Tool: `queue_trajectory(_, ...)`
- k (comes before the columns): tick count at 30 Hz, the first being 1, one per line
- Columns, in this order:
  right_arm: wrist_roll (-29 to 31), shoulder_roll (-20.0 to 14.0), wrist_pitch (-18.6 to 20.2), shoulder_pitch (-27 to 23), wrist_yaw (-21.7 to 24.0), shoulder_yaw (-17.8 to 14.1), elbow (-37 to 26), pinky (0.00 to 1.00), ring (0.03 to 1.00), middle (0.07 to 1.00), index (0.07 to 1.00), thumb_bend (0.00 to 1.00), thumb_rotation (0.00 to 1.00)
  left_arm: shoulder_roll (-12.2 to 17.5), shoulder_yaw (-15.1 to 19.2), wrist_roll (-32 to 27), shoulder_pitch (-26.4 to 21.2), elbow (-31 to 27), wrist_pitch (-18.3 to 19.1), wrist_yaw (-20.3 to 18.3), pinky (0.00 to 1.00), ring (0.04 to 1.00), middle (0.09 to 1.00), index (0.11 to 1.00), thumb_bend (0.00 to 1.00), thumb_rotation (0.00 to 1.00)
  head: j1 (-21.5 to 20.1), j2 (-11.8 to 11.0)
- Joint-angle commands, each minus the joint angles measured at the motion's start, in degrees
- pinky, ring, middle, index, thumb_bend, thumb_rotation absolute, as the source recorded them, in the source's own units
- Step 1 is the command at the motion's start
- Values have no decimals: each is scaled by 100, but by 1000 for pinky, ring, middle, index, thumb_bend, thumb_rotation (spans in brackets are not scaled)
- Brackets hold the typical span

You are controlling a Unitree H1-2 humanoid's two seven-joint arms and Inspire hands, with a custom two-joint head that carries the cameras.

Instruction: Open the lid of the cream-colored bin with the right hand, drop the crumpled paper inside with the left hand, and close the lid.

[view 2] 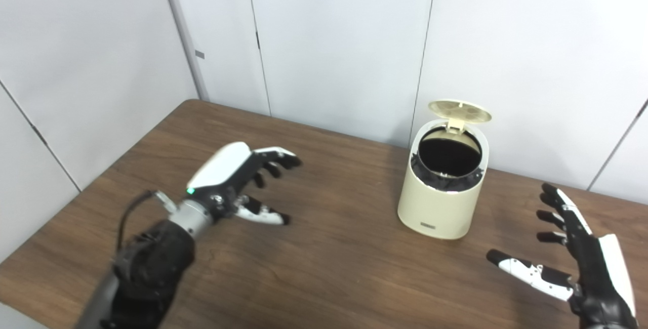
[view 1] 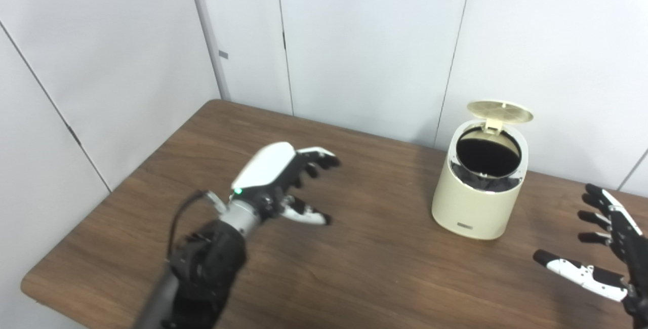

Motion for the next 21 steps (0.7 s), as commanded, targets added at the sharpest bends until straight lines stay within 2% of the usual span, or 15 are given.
queue_trajectory(1,21,-53,-64,-171,-21,-66,-158,649,812,888,906,733,262,252,195,253,-220,-178,0,-257,589,736,790,780,777,0,11,2)
queue_trajectory(5,21,-36,-36,-202,-32,-80,-138,646,806,886,902,738,278,705,217,640,-172,26,-98,-303,564,713,766,767,813,0,28,11)
queue_trajectory(10,-4,-31,-123,-221,-73,-77,-75,631,799,877,896,726,291,970,385,663,-54,346,-227,-136,535,687,742,742,849,0,33,16)
queue_trajectory(12,-22,-32,-116,-221,-77,-73,-71,625,798,877,897,712,319,1060,444,633,-7,493,-290,-77,565,699,750,750,853,0,35,19)
queue_trajectory(17,11,-33,-134,-224,-75,-94,-75,629,807,879,900,679,354,1349,425,762,29,734,-274,-162,601,737,774,772,841,0,39,40)
queue_trajectory(20,9,-39,-115,-224,-66,-99,-88,616,800,876,898,681,373,1492,369,720,31,843,-285,-234,596,733,767,779,857,0,46,53)
queue_trajectory(21,12,-45,-127,-225,-59,-95,-89,614,799,877,899,680,379,1550,352,647,32,902,-313,-262,568,711,760,782,863,0,46,53)
